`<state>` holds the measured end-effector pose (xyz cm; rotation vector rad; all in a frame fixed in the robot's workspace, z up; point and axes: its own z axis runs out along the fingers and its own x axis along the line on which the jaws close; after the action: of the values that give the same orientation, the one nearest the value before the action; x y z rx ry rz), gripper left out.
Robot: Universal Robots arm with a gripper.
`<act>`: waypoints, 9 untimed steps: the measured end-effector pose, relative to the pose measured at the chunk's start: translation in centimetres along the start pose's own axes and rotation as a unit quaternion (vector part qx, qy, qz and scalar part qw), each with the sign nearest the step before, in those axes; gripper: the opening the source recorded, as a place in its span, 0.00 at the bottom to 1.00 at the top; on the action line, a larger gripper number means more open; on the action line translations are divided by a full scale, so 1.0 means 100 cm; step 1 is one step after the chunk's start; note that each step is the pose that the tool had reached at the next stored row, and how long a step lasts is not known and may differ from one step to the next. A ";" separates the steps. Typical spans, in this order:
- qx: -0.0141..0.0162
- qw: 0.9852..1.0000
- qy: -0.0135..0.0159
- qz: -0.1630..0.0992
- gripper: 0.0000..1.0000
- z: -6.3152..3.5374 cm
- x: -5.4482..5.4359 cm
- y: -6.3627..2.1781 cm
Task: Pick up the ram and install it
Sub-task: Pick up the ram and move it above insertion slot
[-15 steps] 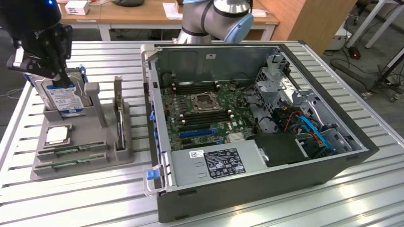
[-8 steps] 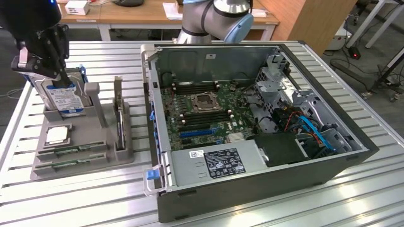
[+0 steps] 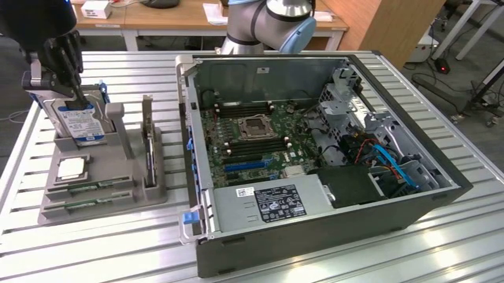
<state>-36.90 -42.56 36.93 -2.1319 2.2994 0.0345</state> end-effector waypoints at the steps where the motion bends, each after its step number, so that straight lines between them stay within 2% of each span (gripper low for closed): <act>1: 0.000 1.000 0.000 0.000 0.09 0.0000 0.000 0.0000; 4: 0.000 1.000 0.000 0.000 0.09 0.0000 0.000 0.0002; 9: 0.000 1.000 0.000 0.000 0.09 0.0001 0.000 0.0053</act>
<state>-37.43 -42.55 36.92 -2.1323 2.2989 0.0343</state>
